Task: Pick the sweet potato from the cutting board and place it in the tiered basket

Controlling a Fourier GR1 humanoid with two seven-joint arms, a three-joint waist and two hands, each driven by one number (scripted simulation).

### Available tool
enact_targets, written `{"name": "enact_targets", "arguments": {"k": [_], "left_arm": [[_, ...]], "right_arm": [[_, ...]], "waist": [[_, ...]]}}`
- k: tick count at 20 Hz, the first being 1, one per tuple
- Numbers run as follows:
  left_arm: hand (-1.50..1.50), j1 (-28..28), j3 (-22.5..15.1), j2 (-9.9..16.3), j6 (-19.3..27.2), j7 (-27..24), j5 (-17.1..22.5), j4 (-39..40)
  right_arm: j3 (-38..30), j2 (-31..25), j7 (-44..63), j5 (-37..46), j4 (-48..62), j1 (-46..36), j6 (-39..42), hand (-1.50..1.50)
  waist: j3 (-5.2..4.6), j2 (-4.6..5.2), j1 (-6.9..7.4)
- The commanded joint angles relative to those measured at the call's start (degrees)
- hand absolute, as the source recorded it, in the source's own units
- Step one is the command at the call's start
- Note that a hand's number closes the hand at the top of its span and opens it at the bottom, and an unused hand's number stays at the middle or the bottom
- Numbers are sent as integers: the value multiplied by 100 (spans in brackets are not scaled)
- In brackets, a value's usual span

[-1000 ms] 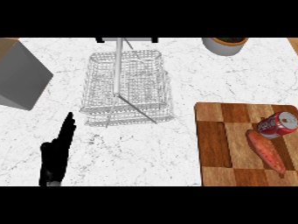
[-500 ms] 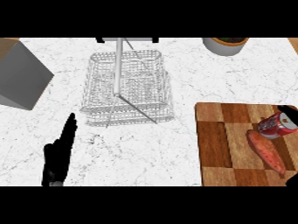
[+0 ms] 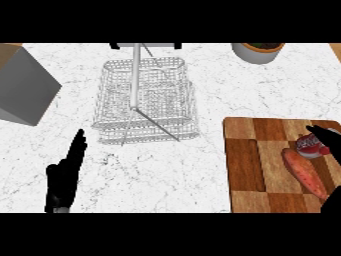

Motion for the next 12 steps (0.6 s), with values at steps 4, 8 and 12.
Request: {"name": "enact_targets", "arguments": {"k": [4, 8, 12], "left_arm": [[0, 105, -33, -160, 48, 236, -289, -63], [0, 371, -24, -115, -49, 606, -236, -683], [0, 190, 149, -264, -51, 53, -373, 84]], "right_arm": [[104, 504, -98, 482, 563, -204, 181, -150], [-137, 512, -47, 422, 451, -238, 537, -150], [-180, 495, -328, 638, 591, -49, 608, -150]], "waist": [[-19, 30, 7], [-18, 23, 6], [-20, 27, -18]]}}
